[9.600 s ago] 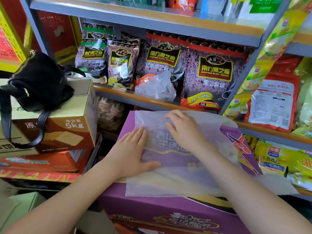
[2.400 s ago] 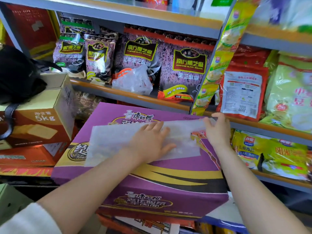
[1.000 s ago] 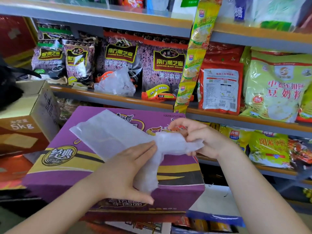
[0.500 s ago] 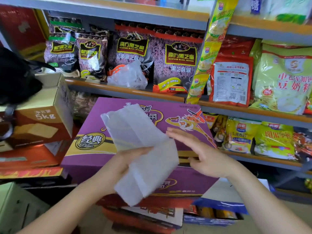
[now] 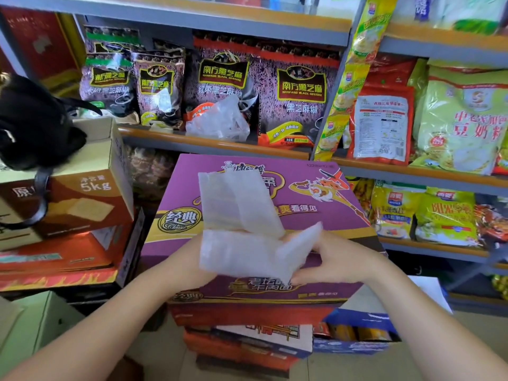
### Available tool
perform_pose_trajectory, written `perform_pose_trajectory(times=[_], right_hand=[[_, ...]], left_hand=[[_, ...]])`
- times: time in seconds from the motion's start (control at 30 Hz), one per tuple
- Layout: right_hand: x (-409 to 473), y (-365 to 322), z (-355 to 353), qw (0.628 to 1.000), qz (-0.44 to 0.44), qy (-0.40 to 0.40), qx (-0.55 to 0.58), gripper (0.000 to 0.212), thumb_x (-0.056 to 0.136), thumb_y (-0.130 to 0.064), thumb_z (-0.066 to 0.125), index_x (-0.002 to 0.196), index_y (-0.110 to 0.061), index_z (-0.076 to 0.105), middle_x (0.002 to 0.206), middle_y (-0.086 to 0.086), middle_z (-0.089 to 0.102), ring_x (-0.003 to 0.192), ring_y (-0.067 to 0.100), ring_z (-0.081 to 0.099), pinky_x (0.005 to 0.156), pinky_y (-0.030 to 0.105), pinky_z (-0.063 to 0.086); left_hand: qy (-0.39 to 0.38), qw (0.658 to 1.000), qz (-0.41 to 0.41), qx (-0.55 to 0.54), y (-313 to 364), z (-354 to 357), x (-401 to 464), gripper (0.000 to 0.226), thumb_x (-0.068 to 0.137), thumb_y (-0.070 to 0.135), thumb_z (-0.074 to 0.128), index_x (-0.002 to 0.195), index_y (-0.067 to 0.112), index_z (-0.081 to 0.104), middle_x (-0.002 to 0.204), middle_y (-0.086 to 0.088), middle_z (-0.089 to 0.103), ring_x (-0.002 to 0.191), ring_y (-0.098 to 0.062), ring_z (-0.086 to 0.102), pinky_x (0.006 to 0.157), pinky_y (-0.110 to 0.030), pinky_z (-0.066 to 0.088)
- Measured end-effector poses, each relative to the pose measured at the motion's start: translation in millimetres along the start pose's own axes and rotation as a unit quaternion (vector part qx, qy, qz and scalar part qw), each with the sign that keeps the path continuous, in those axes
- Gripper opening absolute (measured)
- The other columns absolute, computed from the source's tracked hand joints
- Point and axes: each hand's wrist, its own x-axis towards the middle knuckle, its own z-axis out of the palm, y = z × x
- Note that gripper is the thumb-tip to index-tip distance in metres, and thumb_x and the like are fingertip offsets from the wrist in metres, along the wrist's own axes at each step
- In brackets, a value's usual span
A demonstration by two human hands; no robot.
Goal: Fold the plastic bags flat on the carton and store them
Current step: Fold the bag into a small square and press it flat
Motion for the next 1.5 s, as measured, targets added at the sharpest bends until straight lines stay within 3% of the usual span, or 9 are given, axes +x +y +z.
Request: perform_pose_trajectory(times=[0.13,0.3,0.47,0.7,0.93,1.17,1.23,1.33,1.5], right_hand=[[-12.2,-9.4,5.9,0.987,0.009,0.119,0.111,0.038,0.077,-0.001,0.072,0.086,-0.034,0.054,0.072,-0.045,0.059,0.077,-0.024,0.055,0.071,-0.001,0.039],[14.8,-23.1,-0.9,0.914,0.032,0.2,0.353,0.01,0.079,-0.013,0.063,0.084,-0.021,0.066,0.068,-0.011,0.067,0.06,0.009,0.06,0.045,0.016,0.043],[57.4,-2.4,-7.9,0.928,0.204,0.196,0.242,0.012,0.091,-0.017,0.055,0.084,-0.008,0.059,0.077,0.006,0.06,0.063,0.02,0.049,0.044,0.022,0.032],[99.0,13.2,-27.6,0.929,0.224,0.246,0.163,0.014,0.085,-0.019,0.06,0.08,-0.006,0.062,0.068,0.012,0.047,0.058,0.022,0.04,0.047,0.026,0.022],[134.6,24.0,-30.0,0.934,0.228,0.274,-0.036,0.042,0.078,-0.012,0.061,0.048,-0.013,0.032,0.05,0.002,0.024,0.047,0.02,0.026,0.047,0.029,0.015],[145.7,33.0,-27.2,0.925,0.247,0.262,-0.123,0.027,0.084,-0.02,0.054,0.063,-0.016,0.037,0.065,0.003,0.04,0.07,0.029,0.042,0.045,0.027,0.02],[146.8,31.5,-29.4,0.926,0.24,0.258,-0.137,0.012,0.084,-0.02,0.056,0.088,-0.012,0.05,0.089,0.008,0.053,0.084,0.032,0.052,0.053,0.028,0.032],[150.0,32.4,-36.8,0.941,0.208,0.229,-0.137,0.044,0.084,-0.013,0.059,0.125,-0.009,0.044,0.125,0.012,0.049,0.112,0.032,0.051,0.081,0.036,0.043],[157.1,32.3,-48.5,0.962,0.187,0.166,-0.11,0.037,0.08,-0.004,0.058,0.116,-0.007,0.057,0.122,0.011,0.055,0.108,0.027,0.053,0.086,0.032,0.044]], left_hand=[[-0.002,0.993,0.026,-0.114,-1.1,-0.9,4.0,0.031,0.087,0.041,0.044,0.08,0.022,0.067,0.084,0.016,0.067,0.079,0.004,0.058,0.075,-0.017,0.044],[0.173,0.983,-0.03,-0.058,-9.8,0.5,10.2,0.056,0.077,0.056,0.041,0.063,0.002,0.047,0.056,-0.001,0.041,0.051,-0.005,0.036,0.05,-0.022,0.029],[0.164,0.977,-0.089,0.101,-16.3,-0.3,24.0,0.026,0.085,0.026,0.059,0.106,0.012,0.057,0.071,-0.001,0.061,0.062,-0.021,0.052,0.057,-0.032,0.04],[0.127,0.972,-0.109,0.165,-14.4,1.5,32.2,0.055,0.079,0.009,0.054,0.131,0.02,0.042,0.1,-0.007,0.057,0.097,-0.027,0.053,0.077,-0.037,0.043],[0.144,0.953,-0.056,0.26,-31.9,1.5,40.2,0.037,0.077,0.032,0.036,0.073,0.009,0.065,0.066,-0.007,0.057,0.059,-0.032,0.052,0.051,-0.037,0.046],[0.109,0.956,-0.085,0.258,-34.5,-7.1,47.3,0.03,0.061,0.023,0.05,0.087,0.012,0.061,0.086,-0.005,0.06,0.075,-0.032,0.056,0.058,-0.034,0.042],[0.066,0.959,-0.086,0.262,-36.8,-11.9,56.7,0.055,0.064,0.031,0.041,0.114,0.016,0.054,0.113,-0.004,0.056,0.097,-0.032,0.053,0.074,-0.039,0.045],[0.043,0.964,-0.121,0.234,-46.5,-19.3,79.3,0.061,0.073,0.039,0.033,0.127,0.015,0.049,0.127,-0.006,0.05,0.111,-0.033,0.049,0.088,-0.042,0.044],[0.053,0.925,-0.187,0.328,-58.7,-33.0,121.7,0.039,0.092,0.037,0.047,0.119,0.011,0.055,0.115,-0.013,0.053,0.11,-0.034,0.046,0.088,-0.042,0.041]])
